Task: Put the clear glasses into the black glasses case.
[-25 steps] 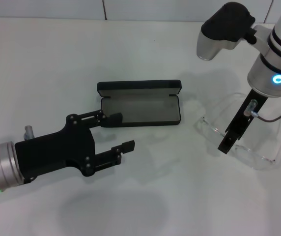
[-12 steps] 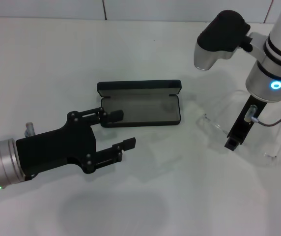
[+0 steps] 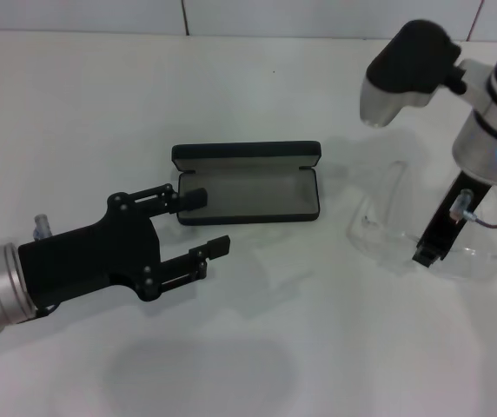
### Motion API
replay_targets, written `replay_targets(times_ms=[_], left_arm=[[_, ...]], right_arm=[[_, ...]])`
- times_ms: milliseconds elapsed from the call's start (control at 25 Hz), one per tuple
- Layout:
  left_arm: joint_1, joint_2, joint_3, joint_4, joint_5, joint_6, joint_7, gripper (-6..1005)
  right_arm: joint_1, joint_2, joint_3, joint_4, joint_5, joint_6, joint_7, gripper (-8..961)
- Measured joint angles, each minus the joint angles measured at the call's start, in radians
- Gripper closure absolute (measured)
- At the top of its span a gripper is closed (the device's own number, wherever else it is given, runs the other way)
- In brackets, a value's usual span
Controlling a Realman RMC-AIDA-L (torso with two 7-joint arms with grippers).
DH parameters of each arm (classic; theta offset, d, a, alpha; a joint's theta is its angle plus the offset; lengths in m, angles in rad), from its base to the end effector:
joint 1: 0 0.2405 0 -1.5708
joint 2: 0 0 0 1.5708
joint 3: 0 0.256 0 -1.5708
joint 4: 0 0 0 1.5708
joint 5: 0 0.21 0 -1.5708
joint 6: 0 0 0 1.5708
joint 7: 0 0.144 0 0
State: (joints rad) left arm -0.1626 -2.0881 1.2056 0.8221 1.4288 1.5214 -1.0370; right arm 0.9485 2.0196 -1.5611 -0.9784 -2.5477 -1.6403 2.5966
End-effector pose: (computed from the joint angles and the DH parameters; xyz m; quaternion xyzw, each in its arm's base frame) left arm -0.2644 0.2586 -0.0137 -0.9256 -0.0827 -0.3214 0.1822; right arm 0.1434 0.3719 -0.0334 -0.9069 0.2676 -0.3155 0.0797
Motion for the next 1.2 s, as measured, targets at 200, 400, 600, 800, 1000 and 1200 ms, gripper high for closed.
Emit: replay_targets(times_ms=[200, 400, 600, 800, 1000, 1200], left_arm=[[-0.002, 0.000, -0.017, 0.001, -0.007, 0.005, -0.001, 432], [-0.012, 0.000, -0.037, 0.008, -0.024, 0.020, -0.019, 437], [-0.028, 0.001, -0.041, 0.013, -0.088, 0.032, -0.029, 442], [-0.068, 0.003, -0.044, 0.044, -0.111, 0.055, -0.035, 515], [-0.105, -0.002, -0.025, 0.095, -0.129, 0.056, -0.038, 679], [-0.162, -0.001, 0.010, 0.108, -0.206, 0.056, -0.048, 792]], right_arm=[[-0.080, -0.002, 0.098, -0.168, -0.013, -0.080, 0.000, 840], [-0.167, -0.004, 0.220, -0.309, -0.001, -0.122, -0.038, 844], [-0.298, -0.003, 0.347, -0.420, 0.148, -0.093, -0.201, 843], [-0.443, 0.007, 0.363, -0.482, 0.345, -0.009, -0.480, 843], [-0.547, 0.006, 0.364, -0.365, 0.655, 0.070, -0.864, 844], [-0.602, 0.000, 0.363, -0.109, 1.013, 0.034, -1.360, 843]])
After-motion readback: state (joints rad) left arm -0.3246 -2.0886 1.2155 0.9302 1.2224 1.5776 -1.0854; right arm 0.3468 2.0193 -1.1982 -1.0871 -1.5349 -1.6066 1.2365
